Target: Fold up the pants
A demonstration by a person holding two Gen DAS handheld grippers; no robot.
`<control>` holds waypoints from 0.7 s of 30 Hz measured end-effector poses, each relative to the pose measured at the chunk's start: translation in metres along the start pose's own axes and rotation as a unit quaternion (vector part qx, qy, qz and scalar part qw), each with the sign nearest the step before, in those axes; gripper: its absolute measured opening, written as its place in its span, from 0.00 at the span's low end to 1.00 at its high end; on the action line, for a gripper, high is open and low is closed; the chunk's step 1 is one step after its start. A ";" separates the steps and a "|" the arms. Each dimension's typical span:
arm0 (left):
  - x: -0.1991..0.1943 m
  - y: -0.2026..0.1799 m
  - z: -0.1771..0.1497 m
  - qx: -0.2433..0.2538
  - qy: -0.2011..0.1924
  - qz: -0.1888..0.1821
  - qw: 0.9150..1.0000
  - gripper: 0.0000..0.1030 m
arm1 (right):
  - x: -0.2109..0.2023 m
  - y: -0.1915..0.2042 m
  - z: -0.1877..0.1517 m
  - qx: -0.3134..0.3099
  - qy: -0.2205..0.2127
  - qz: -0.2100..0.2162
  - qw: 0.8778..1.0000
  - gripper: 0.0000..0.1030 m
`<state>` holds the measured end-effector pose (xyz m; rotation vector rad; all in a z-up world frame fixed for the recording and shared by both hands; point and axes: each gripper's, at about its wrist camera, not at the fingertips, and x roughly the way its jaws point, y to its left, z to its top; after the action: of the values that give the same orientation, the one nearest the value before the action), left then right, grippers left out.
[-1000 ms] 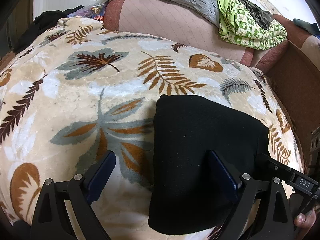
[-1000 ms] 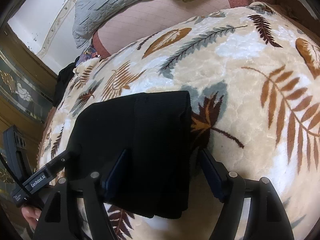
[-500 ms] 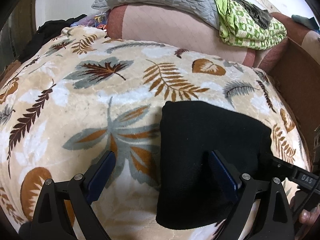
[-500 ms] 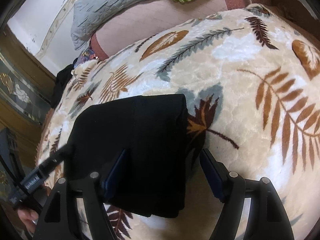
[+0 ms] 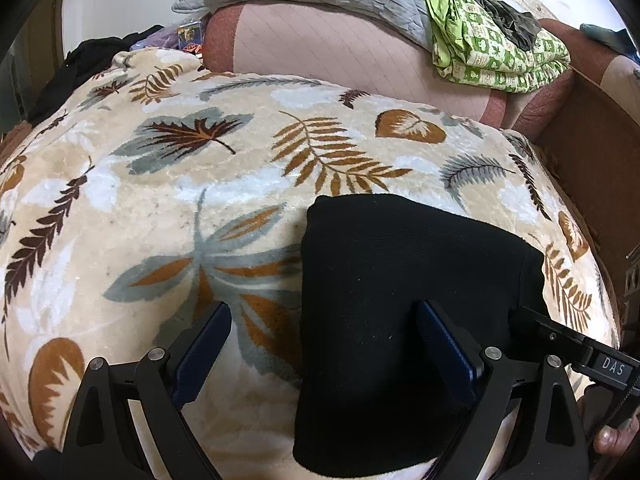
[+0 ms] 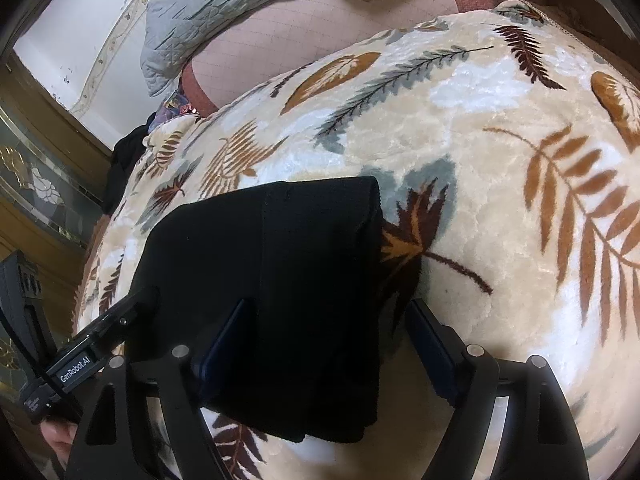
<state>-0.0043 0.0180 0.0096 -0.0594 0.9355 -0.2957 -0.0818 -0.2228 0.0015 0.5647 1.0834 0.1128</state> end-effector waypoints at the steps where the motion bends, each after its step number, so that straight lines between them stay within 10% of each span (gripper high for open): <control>1: 0.002 0.000 0.000 -0.001 0.001 -0.002 1.000 0.93 | 0.001 0.000 0.000 -0.001 0.000 0.001 1.000 0.79; 15: 0.028 0.005 0.000 -0.054 0.023 -0.043 0.997 0.98 | 0.011 0.003 -0.001 -0.009 -0.009 0.022 1.000 0.79; 18: 0.029 0.002 -0.001 -0.050 0.030 -0.079 0.995 0.62 | 0.007 0.007 -0.005 -0.017 -0.016 0.025 0.999 0.61; 21: 0.021 -0.010 0.001 -0.018 0.020 -0.059 0.998 0.53 | 0.001 0.011 -0.006 -0.024 -0.028 0.022 0.999 0.49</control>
<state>0.0055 0.0025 -0.0041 -0.1439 0.9790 -0.3907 -0.0846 -0.2111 0.0044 0.5468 1.0120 0.1602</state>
